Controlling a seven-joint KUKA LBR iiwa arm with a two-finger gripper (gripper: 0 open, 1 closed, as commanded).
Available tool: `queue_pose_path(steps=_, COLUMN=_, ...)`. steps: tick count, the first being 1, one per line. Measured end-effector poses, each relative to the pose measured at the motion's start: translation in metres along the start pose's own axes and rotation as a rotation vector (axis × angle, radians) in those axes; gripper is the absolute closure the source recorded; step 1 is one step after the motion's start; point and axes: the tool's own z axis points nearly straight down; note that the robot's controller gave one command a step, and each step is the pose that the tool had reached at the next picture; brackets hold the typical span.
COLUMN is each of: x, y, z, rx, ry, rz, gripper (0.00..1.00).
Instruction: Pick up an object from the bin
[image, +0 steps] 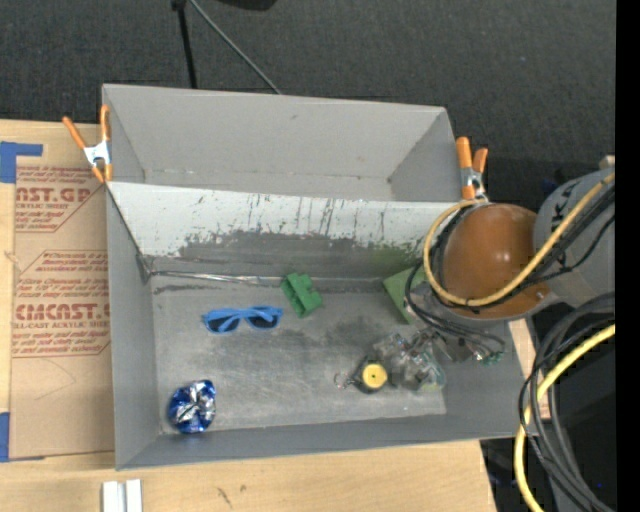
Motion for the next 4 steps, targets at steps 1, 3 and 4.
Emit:
queue_pose_path(steps=1, x=0.000, y=0.000, z=0.000, rx=0.000, ry=0.000, rz=0.000, gripper=0.00)
queue_pose_path(steps=3, x=-0.028, y=0.047, z=-0.009, rx=-0.001, ry=0.002, rz=-0.048, gripper=1.00)
queue_pose_path(steps=4, x=-0.032, y=0.053, z=-0.164, rx=0.005, ry=-0.005, rz=-0.031, gripper=1.00)
